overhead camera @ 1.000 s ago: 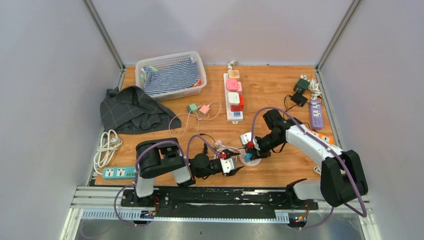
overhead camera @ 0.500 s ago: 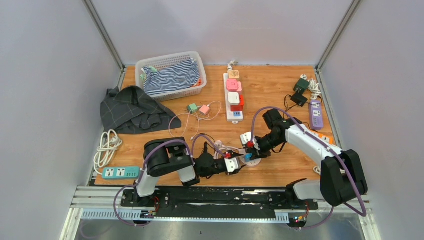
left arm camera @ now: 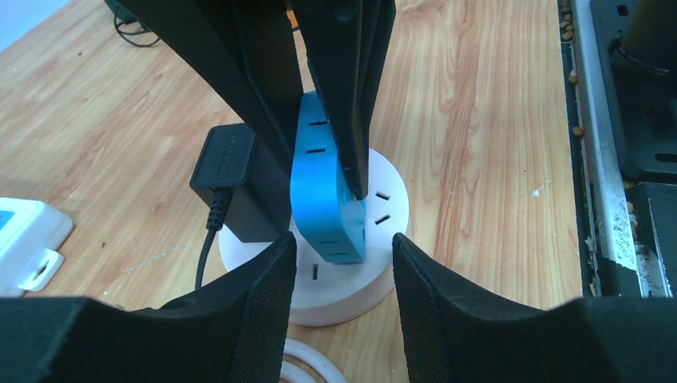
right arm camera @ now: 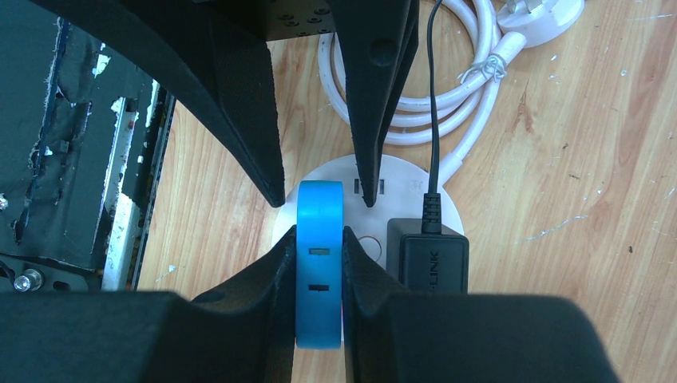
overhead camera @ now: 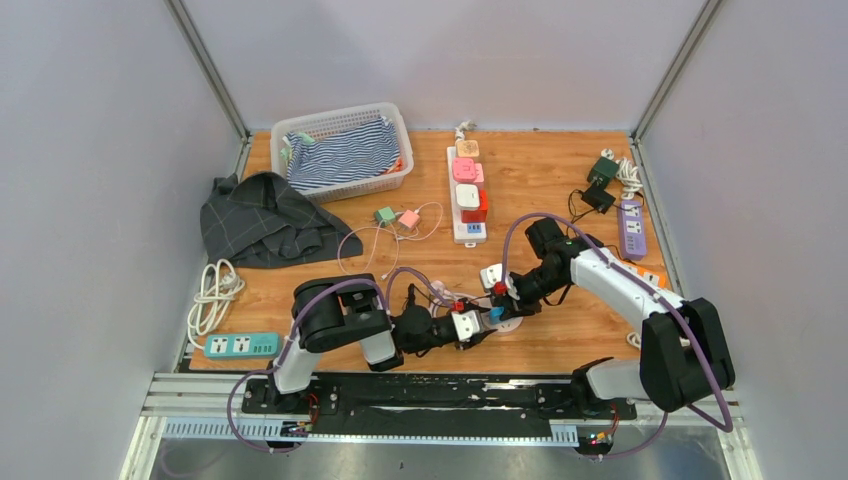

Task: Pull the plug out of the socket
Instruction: Remove the plug from the socket, then place the plug at the center of the board.

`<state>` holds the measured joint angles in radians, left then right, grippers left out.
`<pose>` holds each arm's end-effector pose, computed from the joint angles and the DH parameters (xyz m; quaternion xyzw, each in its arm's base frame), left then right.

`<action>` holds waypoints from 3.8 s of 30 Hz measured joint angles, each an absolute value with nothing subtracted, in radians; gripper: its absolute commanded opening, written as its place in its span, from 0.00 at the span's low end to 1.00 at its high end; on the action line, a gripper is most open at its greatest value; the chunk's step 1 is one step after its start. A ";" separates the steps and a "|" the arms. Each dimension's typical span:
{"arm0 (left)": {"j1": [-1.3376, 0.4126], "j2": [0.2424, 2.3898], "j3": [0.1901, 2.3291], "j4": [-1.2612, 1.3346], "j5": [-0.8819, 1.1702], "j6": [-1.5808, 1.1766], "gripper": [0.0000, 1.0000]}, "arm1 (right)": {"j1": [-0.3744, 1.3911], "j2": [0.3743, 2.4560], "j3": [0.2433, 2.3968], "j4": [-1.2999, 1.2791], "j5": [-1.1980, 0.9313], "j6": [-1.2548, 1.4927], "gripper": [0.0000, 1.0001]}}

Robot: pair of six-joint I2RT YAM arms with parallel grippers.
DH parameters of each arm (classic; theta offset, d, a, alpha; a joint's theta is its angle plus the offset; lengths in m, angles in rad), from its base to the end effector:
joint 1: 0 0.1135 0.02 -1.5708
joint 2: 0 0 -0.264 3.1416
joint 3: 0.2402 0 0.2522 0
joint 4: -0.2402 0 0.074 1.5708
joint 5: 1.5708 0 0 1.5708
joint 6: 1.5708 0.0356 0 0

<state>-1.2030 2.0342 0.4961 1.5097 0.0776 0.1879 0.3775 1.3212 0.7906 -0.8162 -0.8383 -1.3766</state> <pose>0.1108 -0.2953 0.1037 0.4799 0.5328 -0.3628 0.5952 0.1930 0.1050 0.2017 -0.7270 0.5454 0.3061 0.2834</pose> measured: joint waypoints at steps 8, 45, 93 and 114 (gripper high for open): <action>-1.203 2.061 0.508 1.522 0.064 0.155 0.48 | 0.381 1.323 0.792 -0.817 -0.838 -1.377 0.00; -1.203 2.096 0.612 1.463 0.048 0.108 0.46 | 0.448 1.237 0.778 -0.802 -0.776 -1.324 0.00; -1.190 1.964 0.559 1.252 0.133 0.094 0.92 | 0.372 1.231 0.806 -0.887 -0.811 -1.355 0.00; -1.188 1.665 0.444 1.162 0.077 0.104 0.94 | 0.185 1.139 0.931 -1.051 -0.867 -1.383 0.00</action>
